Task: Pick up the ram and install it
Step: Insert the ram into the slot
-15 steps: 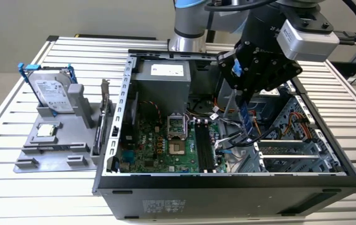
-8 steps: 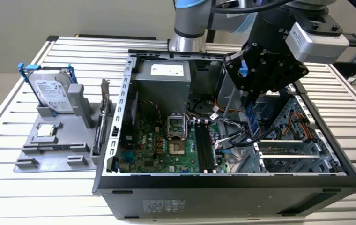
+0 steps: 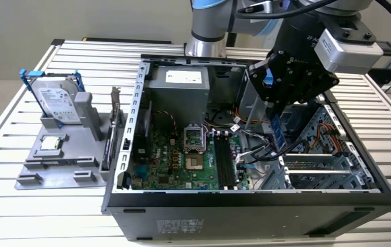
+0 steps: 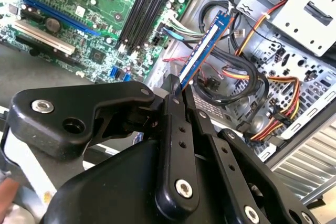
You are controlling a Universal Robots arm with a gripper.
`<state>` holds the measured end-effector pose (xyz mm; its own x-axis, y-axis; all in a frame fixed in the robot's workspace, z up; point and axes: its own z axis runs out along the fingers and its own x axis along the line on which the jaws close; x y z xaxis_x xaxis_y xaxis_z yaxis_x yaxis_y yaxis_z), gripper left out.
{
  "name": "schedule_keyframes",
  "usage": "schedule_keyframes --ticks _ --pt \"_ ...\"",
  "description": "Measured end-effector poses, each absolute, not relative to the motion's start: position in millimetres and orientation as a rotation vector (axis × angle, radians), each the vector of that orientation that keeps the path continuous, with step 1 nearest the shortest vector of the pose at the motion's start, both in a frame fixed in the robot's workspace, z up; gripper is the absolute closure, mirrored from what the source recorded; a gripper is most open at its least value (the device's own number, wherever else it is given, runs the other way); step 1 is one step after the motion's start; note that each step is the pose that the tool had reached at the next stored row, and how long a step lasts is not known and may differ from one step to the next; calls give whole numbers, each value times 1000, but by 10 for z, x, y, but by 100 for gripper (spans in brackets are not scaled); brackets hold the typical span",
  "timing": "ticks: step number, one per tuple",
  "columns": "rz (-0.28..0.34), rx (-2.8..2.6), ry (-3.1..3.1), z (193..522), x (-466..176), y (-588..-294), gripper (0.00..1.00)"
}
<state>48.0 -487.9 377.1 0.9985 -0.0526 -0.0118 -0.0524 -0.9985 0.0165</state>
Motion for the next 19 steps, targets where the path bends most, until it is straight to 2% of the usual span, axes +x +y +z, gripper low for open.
schedule_keyframes --ticks 19 --pt "-19 3124 -82 3699 481 -4879 100"
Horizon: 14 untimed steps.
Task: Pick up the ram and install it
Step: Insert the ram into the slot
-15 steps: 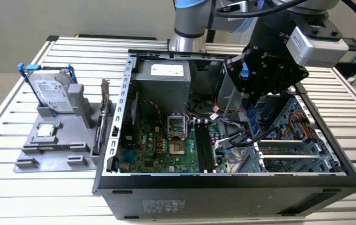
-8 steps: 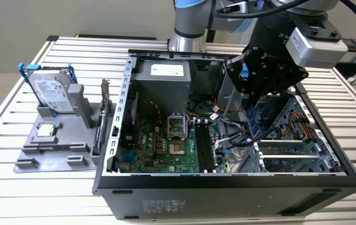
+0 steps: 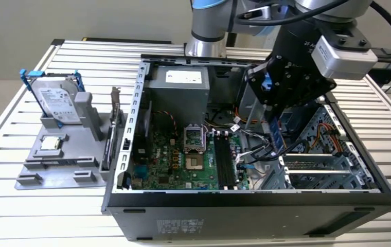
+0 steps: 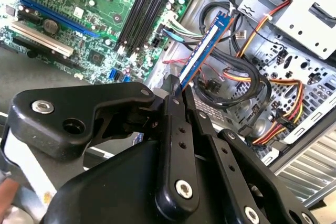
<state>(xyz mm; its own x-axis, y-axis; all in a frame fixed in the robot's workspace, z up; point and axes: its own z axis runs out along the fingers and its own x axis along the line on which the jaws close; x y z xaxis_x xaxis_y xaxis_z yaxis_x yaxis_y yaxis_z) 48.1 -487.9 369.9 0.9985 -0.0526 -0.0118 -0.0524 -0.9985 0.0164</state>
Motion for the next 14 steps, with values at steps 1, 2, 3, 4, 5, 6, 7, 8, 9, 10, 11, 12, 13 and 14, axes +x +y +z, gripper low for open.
schedule_keyframes --ticks 1,2,3,4,5,6,7,8,9,10,11,12,13,14 --pt "-19 3124 -82 3693 481 -4879 100" --pt "-19 3124 -82 3686 481 -4879 100" --pt "-19 3124 -82 3680 481 -4879 100" --pt "-19 3124 -82 3674 481 -4879 100" --pt "-19 3124 -82 3668 481 -4879 100" --pt "-19 3124 -82 3662 481 -4879 100" --pt "-19 3124 -82 3656 481 -4879 100" --pt "-19 3124 -82 3650 481 -4879 100" --pt "-19 3124 -82 3644 481 -4879 100" --pt "-19 3124 -82 3638 481 -4879 100" --pt "-19 3124 -82 3631 481 -4879 100" --pt "-19 3124 -82 3624 481 -4879 100" --pt "-19 3124 -82 3617 481 -4879 100" --pt "-19 3124 -82 3610 481 -4879 100"
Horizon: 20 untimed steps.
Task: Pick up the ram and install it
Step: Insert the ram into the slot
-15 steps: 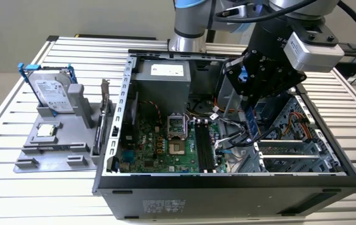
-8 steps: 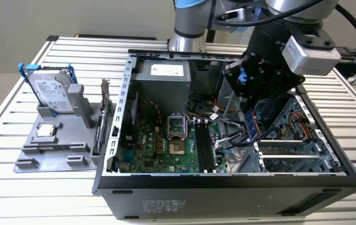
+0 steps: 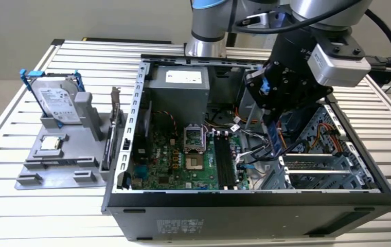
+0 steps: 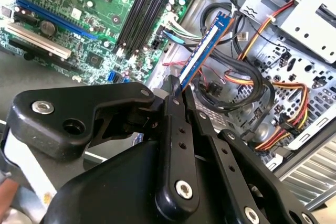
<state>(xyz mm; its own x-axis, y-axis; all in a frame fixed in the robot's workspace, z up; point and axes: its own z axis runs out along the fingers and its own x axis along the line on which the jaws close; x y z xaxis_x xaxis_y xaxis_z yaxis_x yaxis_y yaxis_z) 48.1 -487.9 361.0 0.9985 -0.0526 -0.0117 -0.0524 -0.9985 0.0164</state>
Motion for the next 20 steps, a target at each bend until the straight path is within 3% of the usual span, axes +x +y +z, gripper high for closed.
schedule_keyframes --ticks 20 --pt "-19 3124 -82 3475 478 -4879 100"
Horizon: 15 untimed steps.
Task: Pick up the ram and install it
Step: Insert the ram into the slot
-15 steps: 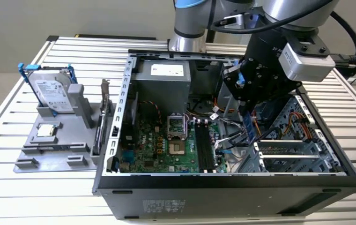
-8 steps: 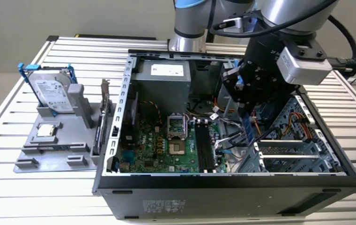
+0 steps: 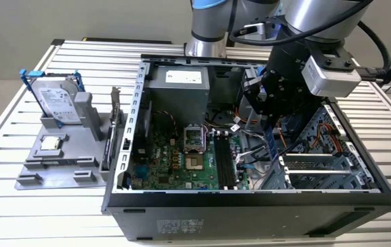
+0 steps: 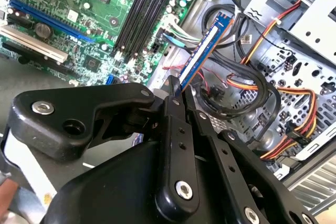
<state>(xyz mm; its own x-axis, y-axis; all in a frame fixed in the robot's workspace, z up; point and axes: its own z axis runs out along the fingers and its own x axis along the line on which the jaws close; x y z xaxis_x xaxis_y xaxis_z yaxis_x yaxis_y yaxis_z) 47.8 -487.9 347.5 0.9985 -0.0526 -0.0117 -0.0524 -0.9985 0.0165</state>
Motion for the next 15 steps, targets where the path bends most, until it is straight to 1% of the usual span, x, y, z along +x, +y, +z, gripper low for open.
schedule_keyframes --ticks 15 --pt "-18 3124 -82 3428 478 -4879 100"
